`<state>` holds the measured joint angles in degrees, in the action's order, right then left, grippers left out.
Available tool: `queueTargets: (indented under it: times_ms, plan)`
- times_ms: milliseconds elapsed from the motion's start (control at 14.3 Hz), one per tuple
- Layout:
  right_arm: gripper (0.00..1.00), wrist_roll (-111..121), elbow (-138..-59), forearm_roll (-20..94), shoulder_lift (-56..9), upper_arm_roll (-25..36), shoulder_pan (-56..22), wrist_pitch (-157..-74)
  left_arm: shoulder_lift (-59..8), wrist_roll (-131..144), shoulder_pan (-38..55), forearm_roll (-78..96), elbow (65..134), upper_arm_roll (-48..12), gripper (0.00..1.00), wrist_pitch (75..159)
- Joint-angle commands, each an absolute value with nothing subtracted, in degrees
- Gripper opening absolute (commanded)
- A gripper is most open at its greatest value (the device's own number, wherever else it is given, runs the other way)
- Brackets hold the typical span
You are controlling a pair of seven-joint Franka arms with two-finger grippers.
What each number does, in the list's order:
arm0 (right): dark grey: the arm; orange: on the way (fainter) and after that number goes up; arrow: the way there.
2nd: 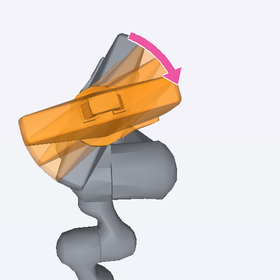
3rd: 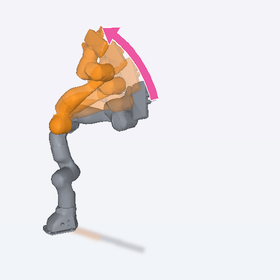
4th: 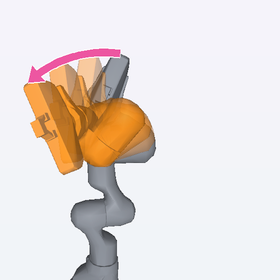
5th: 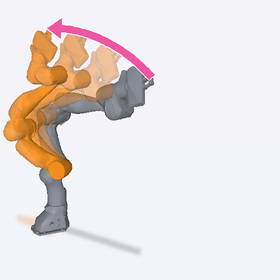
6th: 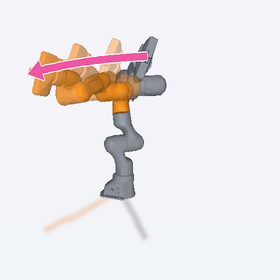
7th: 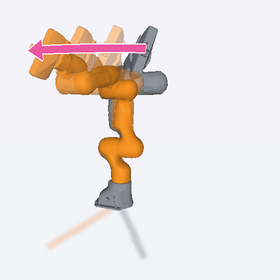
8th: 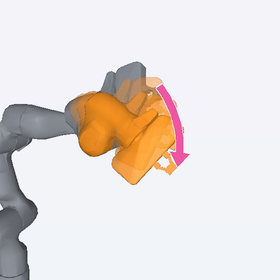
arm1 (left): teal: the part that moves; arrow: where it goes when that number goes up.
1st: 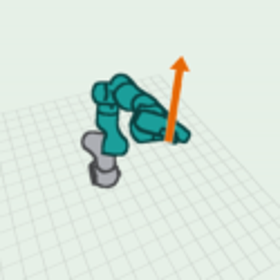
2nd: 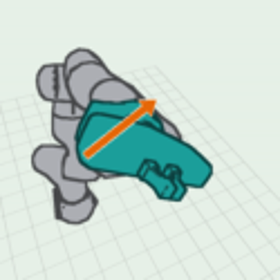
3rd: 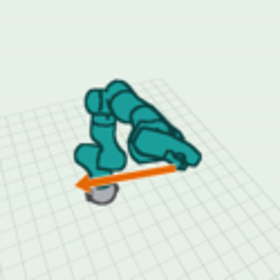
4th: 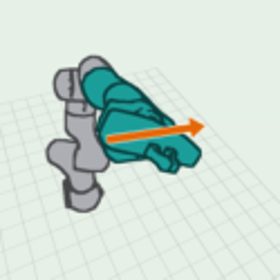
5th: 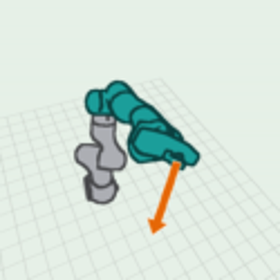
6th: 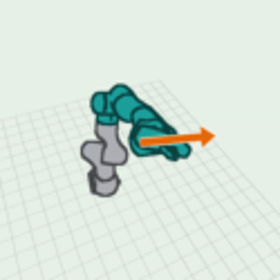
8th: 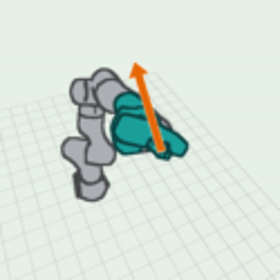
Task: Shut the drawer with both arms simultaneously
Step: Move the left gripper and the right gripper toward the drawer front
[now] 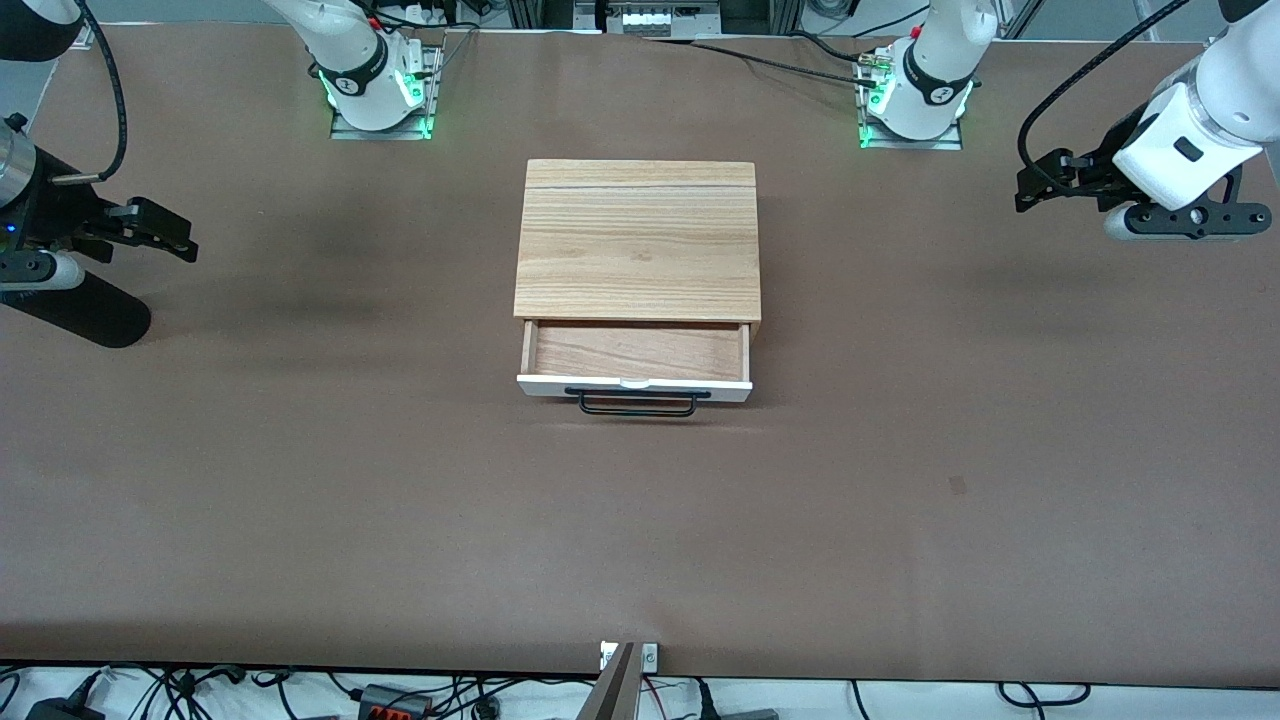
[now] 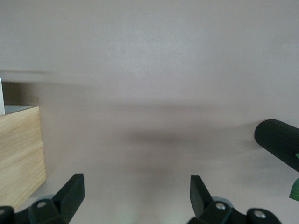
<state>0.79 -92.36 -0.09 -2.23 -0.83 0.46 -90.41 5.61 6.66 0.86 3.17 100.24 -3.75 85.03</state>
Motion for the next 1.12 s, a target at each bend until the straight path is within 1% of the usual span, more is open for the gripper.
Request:
queueTargets:
  times_ms: [0,559,699,909,1049]
  plan:
    - [1.0,0.79,-91.06,-0.18,-2.64,-1.41,0.79,-89.21,4.83,7.38,1.58,2.81,98.35,-3.25,1.0,83.76]
    - [1.0,0.88,-91.14,-0.09,-2.72,-1.32,0.79,-89.21,2.46,6.94,2.02,3.34,96.16,-3.25,1.0,82.18]
    - [1.0,0.88,-91.14,0.09,-2.81,-1.41,0.53,-89.21,-0.42,7.29,2.11,7.19,94.14,-3.25,1.0,82.18]
    - [1.0,0.09,-91.14,0.26,-2.99,-1.41,-3.24,-89.21,-6.75,7.56,3.59,7.73,87.3,-3.25,1.0,81.91]
    - [1.0,0.09,-91.14,0.26,-3.16,-1.41,-4.39,-89.56,-9.3,7.82,4.31,11.57,86.75,-3.25,1.0,82.35]
